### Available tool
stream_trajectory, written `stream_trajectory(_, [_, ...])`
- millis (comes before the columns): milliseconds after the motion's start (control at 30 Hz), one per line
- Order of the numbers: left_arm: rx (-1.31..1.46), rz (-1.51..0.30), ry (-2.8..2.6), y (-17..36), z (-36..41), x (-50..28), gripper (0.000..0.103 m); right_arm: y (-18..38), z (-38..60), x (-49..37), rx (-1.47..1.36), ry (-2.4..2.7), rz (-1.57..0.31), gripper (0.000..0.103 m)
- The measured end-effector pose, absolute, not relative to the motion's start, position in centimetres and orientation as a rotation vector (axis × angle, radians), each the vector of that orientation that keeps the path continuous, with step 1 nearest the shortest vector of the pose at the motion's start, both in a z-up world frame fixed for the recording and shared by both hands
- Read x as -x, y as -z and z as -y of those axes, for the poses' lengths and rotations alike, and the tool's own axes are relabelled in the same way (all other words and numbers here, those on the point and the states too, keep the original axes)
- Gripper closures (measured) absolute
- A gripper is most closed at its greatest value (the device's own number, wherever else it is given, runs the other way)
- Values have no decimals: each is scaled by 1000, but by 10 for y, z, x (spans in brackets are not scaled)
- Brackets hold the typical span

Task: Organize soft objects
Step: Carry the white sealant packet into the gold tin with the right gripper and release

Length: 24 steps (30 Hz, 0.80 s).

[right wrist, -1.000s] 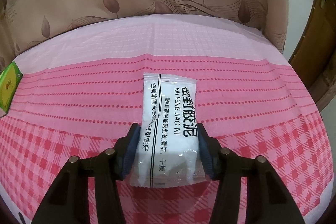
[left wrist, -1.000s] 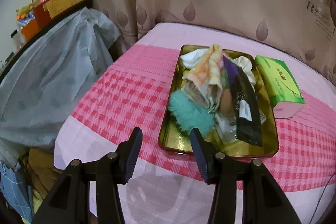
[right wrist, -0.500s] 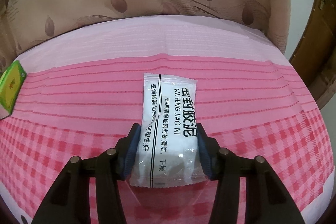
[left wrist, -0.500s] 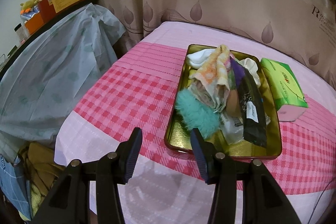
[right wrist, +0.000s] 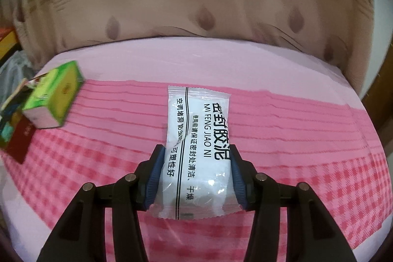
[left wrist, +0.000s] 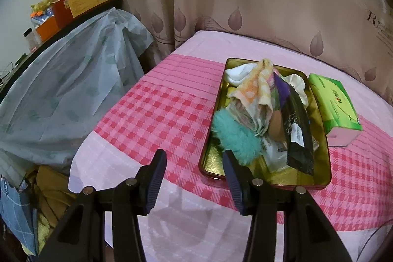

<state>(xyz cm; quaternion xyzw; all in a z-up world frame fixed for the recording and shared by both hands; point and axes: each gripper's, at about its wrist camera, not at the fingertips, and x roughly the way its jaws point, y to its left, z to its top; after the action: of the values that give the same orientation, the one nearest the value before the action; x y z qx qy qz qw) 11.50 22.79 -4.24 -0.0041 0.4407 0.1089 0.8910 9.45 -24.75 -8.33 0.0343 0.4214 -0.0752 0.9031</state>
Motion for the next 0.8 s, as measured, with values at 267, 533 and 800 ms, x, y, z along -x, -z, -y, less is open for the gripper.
stream_trajectory(267, [24, -902, -255, 40, -234, -113, 55, 59, 179, -104, -10, 22, -838, 56])
stream_trajectory(533, [24, -892, -282, 39, -237, -112, 55, 47, 109, -113, 11, -114, -816, 56])
stream_trajectory(800, [40, -880, -309, 36, -243, -111, 55, 41, 44, -121, 57, -234, -812, 56])
